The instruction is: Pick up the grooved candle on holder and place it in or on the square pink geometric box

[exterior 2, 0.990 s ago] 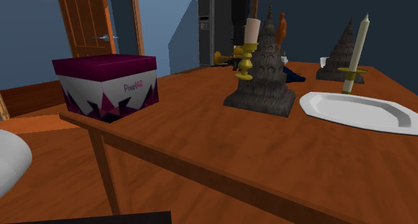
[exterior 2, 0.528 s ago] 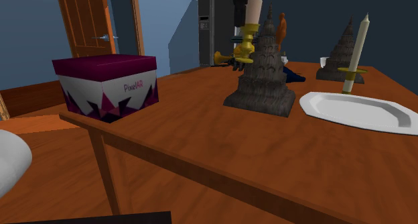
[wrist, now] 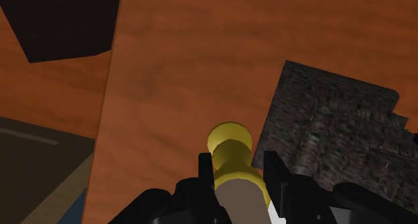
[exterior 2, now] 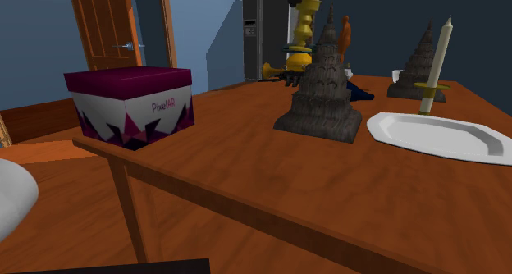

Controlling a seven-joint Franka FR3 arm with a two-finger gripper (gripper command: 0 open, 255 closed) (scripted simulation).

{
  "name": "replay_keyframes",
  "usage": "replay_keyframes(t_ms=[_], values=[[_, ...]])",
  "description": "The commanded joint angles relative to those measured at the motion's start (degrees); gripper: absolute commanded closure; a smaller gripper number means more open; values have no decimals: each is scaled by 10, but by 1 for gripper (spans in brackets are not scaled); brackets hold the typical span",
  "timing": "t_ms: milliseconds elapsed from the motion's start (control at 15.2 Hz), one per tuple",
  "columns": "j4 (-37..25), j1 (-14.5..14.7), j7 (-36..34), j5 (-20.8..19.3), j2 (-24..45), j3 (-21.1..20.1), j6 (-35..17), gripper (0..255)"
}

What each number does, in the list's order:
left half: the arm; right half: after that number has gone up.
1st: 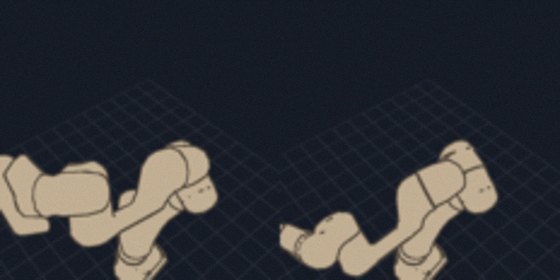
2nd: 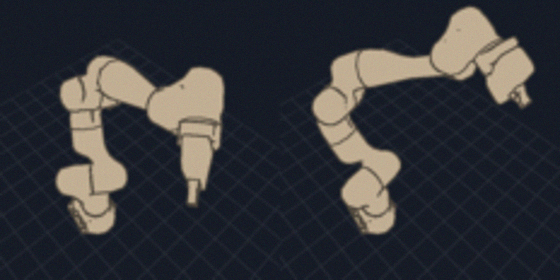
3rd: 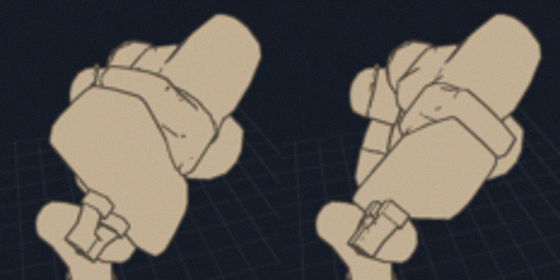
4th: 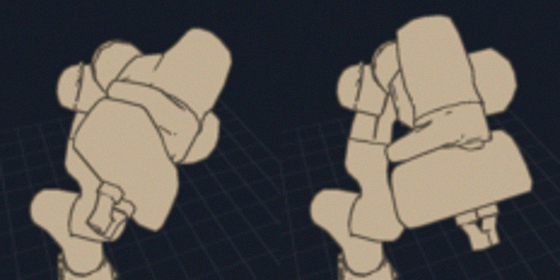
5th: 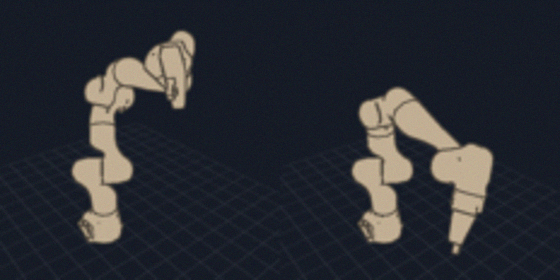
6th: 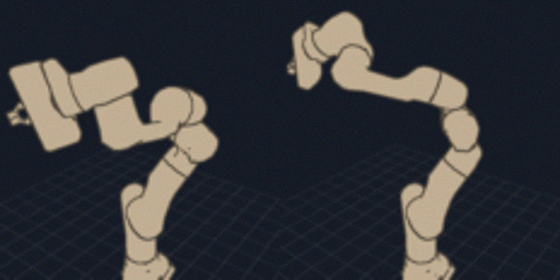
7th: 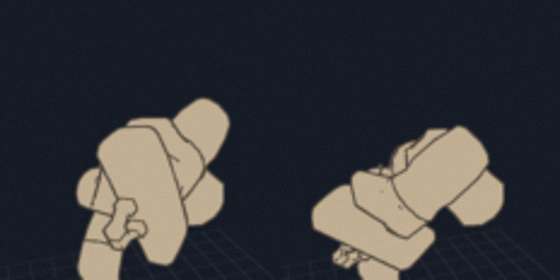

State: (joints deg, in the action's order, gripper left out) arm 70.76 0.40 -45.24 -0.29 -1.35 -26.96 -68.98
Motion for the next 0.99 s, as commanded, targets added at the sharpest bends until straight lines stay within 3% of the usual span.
replay_keyframes(t_ms=[0,264,924], values=[[-40,4,-5,-9,19,-5,23,255],[-108,15,-16,-27,52,-13,63,255],[36,35,-87,60,-106,-31,56,255]])
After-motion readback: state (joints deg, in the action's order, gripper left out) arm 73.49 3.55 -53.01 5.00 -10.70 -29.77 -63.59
